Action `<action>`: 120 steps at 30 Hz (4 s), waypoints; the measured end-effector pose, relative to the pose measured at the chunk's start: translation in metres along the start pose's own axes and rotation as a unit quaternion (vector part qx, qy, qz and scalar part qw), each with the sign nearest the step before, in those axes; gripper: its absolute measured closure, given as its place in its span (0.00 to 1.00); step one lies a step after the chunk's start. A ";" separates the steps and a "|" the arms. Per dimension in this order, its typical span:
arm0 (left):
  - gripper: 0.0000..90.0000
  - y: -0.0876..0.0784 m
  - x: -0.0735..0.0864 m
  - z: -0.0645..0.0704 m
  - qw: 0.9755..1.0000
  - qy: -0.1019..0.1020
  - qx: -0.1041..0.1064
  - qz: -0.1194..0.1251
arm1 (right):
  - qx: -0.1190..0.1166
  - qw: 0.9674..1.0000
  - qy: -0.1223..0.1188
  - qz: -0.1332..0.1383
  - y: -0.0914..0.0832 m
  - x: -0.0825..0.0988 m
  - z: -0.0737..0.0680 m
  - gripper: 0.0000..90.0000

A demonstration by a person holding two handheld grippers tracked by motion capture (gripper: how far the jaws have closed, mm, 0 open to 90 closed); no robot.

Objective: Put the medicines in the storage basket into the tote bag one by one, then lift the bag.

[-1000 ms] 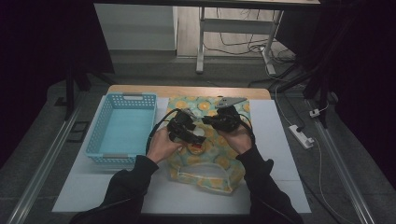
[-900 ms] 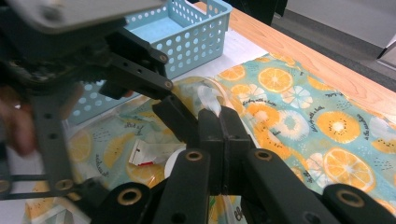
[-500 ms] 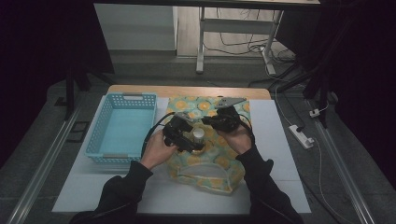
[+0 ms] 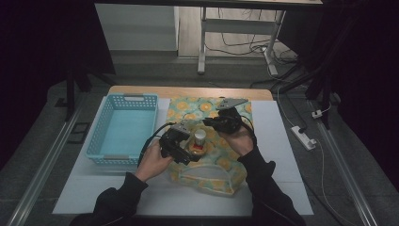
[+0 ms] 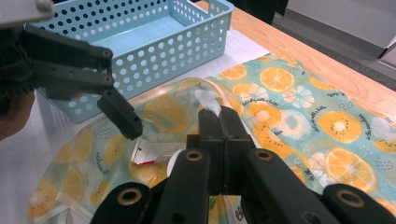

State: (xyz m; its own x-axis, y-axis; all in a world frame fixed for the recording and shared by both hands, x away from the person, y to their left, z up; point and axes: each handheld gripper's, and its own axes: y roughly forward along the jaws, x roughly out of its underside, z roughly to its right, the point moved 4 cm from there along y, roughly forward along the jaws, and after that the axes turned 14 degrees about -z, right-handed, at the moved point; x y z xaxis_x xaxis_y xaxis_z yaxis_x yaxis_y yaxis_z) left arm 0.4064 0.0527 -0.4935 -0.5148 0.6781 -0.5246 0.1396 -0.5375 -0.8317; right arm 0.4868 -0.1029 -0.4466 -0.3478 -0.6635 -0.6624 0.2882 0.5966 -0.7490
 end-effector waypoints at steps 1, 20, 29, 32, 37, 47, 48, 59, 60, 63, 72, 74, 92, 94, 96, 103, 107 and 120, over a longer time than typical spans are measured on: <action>0.00 0.000 0.001 0.001 1.000 0.000 0.001 0.002 | 0.001 1.000 0.000 0.000 0.000 0.000 0.000 1.00; 0.00 0.025 0.028 0.010 1.000 -0.014 0.003 -0.012 | -0.003 1.000 -0.001 0.000 -0.001 0.001 -0.001 1.00; 0.00 0.040 0.033 0.010 0.999 -0.015 -0.013 -0.031 | -0.002 1.000 0.000 -0.001 -0.001 0.001 -0.001 1.00; 0.00 0.044 0.034 0.009 0.999 -0.017 -0.002 -0.030 | -0.001 1.000 -0.001 -0.001 -0.001 0.001 -0.001 1.00; 0.00 0.053 0.035 0.008 0.999 -0.010 -0.001 -0.040 | -0.004 1.000 -0.003 -0.003 0.001 0.001 -0.002 1.00; 0.03 0.066 0.035 0.002 0.998 -0.012 -0.026 -0.059 | -0.004 1.000 -0.003 -0.004 0.001 0.002 -0.001 1.00; 0.04 0.067 0.035 0.002 0.998 -0.014 -0.031 -0.058 | -0.004 1.000 -0.002 -0.004 0.001 0.002 -0.001 1.00; 0.37 0.061 0.036 0.006 0.994 0.020 -0.069 -0.084 | -0.003 1.000 -0.001 -0.005 0.001 0.002 -0.001 1.00; 0.43 0.060 0.036 0.006 0.994 0.019 -0.068 -0.084 | -0.003 1.000 -0.001 -0.004 0.001 0.002 -0.001 1.00; 0.60 0.058 0.036 0.002 0.995 0.006 -0.065 -0.081 | -0.003 1.000 -0.001 -0.004 0.001 0.002 -0.001 1.00; 0.93 0.057 0.032 -0.001 0.994 -0.016 -0.043 -0.096 | -0.002 1.000 -0.001 -0.003 0.000 0.002 0.000 1.00; 0.99 0.057 0.031 0.000 0.994 -0.033 -0.038 -0.093 | -0.003 1.000 -0.001 -0.003 0.000 0.002 0.000 1.00; 1.00 0.040 0.025 0.001 0.996 -0.056 -0.015 -0.067 | -0.005 1.000 0.000 -0.004 -0.005 -0.002 0.000 1.00; 1.00 0.038 0.023 0.002 0.996 -0.055 -0.013 -0.064 | -0.004 1.000 -0.001 -0.005 -0.006 -0.003 0.000 1.00; 1.00 0.035 0.021 0.003 0.997 -0.055 -0.005 -0.057 | -0.005 1.000 -0.003 -0.007 -0.007 -0.004 0.000 1.00; 1.00 0.022 0.014 0.002 0.997 -0.063 0.023 -0.035 | -0.007 1.000 -0.003 -0.011 -0.008 -0.006 0.001 1.00; 1.00 0.014 0.009 0.003 0.997 -0.062 0.033 -0.026 | -0.005 1.000 -0.004 -0.007 -0.011 -0.010 0.001 1.00; 1.00 -0.021 -0.007 -0.003 0.997 -0.062 0.041 0.004 | -0.007 1.000 -0.012 -0.007 -0.020 -0.024 -0.001 1.00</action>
State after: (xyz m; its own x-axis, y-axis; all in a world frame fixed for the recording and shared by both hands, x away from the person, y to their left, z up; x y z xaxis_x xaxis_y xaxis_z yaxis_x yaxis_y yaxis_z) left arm 0.4097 0.0609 -0.4732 -0.6153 0.6086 -0.5010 0.0770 -0.5861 -0.8066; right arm 0.4887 -0.0984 -0.4156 -0.3294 -0.6826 -0.6523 0.2711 0.5934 -0.7579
